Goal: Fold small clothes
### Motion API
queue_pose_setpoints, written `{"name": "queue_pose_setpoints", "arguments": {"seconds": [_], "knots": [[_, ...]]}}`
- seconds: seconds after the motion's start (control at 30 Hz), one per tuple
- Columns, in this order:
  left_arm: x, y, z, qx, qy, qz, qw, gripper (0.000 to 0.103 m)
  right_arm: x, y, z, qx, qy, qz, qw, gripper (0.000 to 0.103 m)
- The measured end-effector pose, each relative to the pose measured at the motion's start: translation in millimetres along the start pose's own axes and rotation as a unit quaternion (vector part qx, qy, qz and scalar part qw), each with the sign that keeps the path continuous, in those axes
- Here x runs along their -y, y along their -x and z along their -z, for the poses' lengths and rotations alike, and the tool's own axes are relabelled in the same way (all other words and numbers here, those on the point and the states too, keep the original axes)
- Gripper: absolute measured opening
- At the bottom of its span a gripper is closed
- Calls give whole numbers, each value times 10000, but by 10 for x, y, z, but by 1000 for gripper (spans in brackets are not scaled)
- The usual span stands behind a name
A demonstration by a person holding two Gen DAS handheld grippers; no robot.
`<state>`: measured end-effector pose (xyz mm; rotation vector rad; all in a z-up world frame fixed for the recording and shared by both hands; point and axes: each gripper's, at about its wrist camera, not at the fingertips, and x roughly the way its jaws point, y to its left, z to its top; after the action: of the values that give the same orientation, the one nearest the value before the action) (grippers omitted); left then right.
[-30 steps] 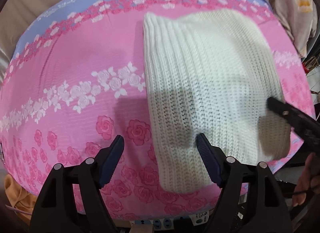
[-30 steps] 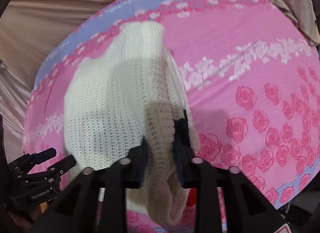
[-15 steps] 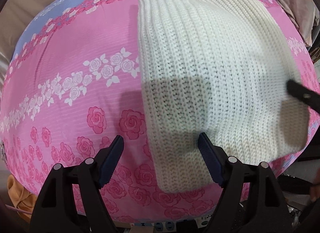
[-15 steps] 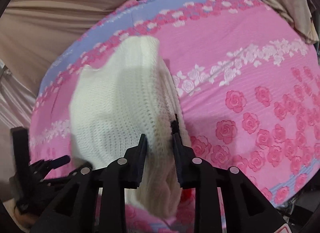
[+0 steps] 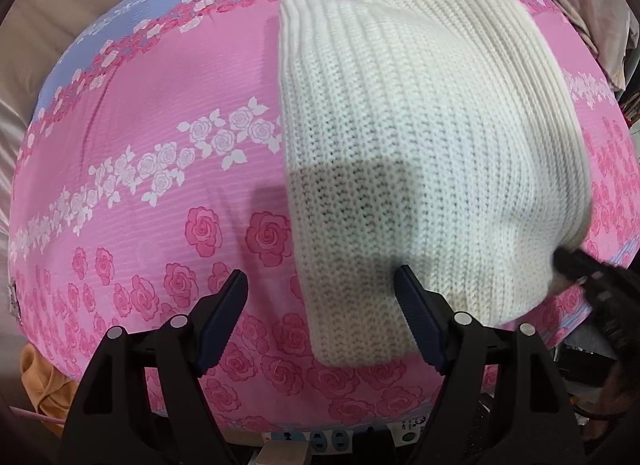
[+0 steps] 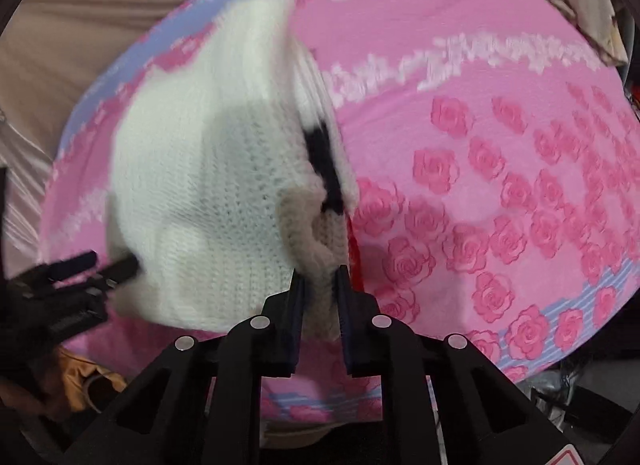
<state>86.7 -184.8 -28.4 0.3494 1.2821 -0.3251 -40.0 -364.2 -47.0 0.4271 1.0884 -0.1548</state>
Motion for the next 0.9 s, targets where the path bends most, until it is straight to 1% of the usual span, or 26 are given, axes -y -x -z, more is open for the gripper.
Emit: {"name": "queue_pose_setpoints", "arguments": {"seconds": [0.07,0.17,0.23,0.3,0.33,0.4,0.43,0.5,0.53,0.57,0.6,0.67,0.7,0.73,0.77,0.8,0.83,0.9], "knots": [[-8,13,15,30,2,-6,10000,73,-44,-5,0,-29,171,77,9998,14],[-14,1,45,-17,60,19,10000,73,15,-342,93,-443,245,304,9983,15],[-15,3,46,-40,81,40,10000,73,12,-281,57,-394,147,260,9988,16],[-16,31,40,-18,82,37,10000,73,-14,-106,-4,-178,91,173,9997,16],[-21,54,38,18,83,42,10000,73,-39,56,-65,49,89,67,9999,16],[-67,113,15,106,167,87,9998,73,-68,211,-177,307,130,25,9994,17],[-102,160,-9,183,269,129,9994,73,-87,267,-294,465,159,2,9988,17],[-167,211,-79,267,411,177,9986,73,-101,270,-474,581,117,-49,9982,21],[-201,233,-144,326,472,168,9982,73,-75,210,-611,613,51,-60,9981,22],[-219,238,-192,365,496,125,9980,73,-125,137,-731,611,15,-46,9981,25],[-238,230,-253,393,516,65,9979,73,-139,30,-797,563,-19,-50,9984,31],[-265,184,-350,406,545,17,9977,74,-78,-206,-928,318,-174,-208,9991,32],[-271,150,-382,401,546,-29,9977,74,-62,-346,-971,150,-252,-330,9990,27],[-264,123,-399,384,538,-60,9978,75,-63,-426,-995,62,-217,-420,9989,19],[-266,89,-421,363,543,-83,9978,75,-82,-428,-1036,73,-142,-421,9990,12],[-283,72,-431,354,558,-106,9978,75,-135,-349,-1053,208,-51,-398,9990,10],[-294,66,-439,346,580,-114,9977,74,-209,-172,-1099,513,80,-451,9976,8],[-332,87,-450,356,646,-51,9973,74,-301,83,-1104,911,202,-444,9946,8]]}}
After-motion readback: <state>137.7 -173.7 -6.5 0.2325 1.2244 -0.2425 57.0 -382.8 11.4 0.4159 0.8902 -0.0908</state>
